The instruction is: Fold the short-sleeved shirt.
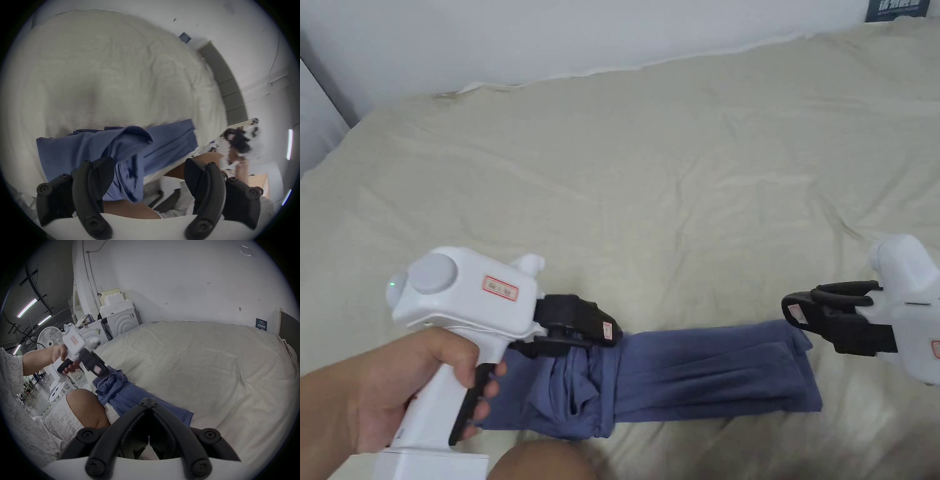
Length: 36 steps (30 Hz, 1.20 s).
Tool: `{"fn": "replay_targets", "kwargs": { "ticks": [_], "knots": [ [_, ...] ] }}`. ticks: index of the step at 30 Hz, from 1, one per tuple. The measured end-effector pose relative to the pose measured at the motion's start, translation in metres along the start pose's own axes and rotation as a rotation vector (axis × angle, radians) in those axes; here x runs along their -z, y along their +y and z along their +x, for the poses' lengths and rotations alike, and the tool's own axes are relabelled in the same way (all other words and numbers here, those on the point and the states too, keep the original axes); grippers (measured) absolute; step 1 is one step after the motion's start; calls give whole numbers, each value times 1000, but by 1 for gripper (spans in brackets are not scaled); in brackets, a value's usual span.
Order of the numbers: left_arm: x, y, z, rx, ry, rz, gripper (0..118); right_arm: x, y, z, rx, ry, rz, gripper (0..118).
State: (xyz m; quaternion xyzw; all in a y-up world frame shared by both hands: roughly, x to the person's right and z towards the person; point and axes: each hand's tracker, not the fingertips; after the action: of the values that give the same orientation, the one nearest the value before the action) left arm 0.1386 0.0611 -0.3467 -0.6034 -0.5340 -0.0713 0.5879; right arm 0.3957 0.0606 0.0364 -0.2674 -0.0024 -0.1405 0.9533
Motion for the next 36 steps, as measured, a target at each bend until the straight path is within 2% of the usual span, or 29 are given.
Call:
{"fn": "replay_targets", "kwargs": {
  "ticks": [3, 5, 6, 7, 8, 10, 12, 17, 19, 21, 22, 24, 29, 33, 34, 36],
  "knots": [
    [-36, -8, -12, 7, -90, 66, 93, 5, 1, -2, 2, -7, -7, 0],
    [-52, -14, -28, 29, -128, 99, 87, 7, 2, -2, 10, -4, -8, 0],
    [-56, -18, -37, 39, -143, 106, 63, 8, 3, -4, 11, -5, -7, 0],
    [-59, -22, -47, 68, -159, 127, 19, 9, 3, -5, 13, -7, -8, 0],
    [-61, -27, -56, 103, -162, 181, 0, 10, 4, -6, 16, -8, -6, 0],
    [-51, -31, -79, 15, -210, 186, 0, 12, 3, -9, 27, -13, -3, 0],
    [-32, -39, -100, -51, -342, 138, 0, 16, 1, -12, 37, -15, -5, 0],
    [28, -48, -114, -37, -399, 14, 0, 27, -9, -18, 69, -41, -24, 0],
    [56, -51, -113, -51, -448, -57, 0, 25, -12, -21, 76, -83, -12, 0],
    [72, -50, -110, -29, -441, -65, 0, 22, -14, -19, 134, -66, -8, 0],
    [86, -49, -106, -50, -455, -124, 0, 20, -15, -21, 126, -82, -4, 0],
    [99, -47, -93, 16, -452, -133, 0, 17, -17, -20, 117, -111, -19, 0],
    [88, -25, -82, 15, -520, -98, 0, 8, -18, -12, 134, -137, -21, 0],
    [57, 5, -87, -21, -604, 19, 0, 8, -15, -6, 131, -136, -20, 0],
    [58, 13, -88, -38, -592, 17, 0, 10, -14, -5, 127, -140, -18, 0],
    [70, 26, -88, -43, -455, 7, 0, 12, -12, -3, 130, -140, -11, 0]
  ]
}}
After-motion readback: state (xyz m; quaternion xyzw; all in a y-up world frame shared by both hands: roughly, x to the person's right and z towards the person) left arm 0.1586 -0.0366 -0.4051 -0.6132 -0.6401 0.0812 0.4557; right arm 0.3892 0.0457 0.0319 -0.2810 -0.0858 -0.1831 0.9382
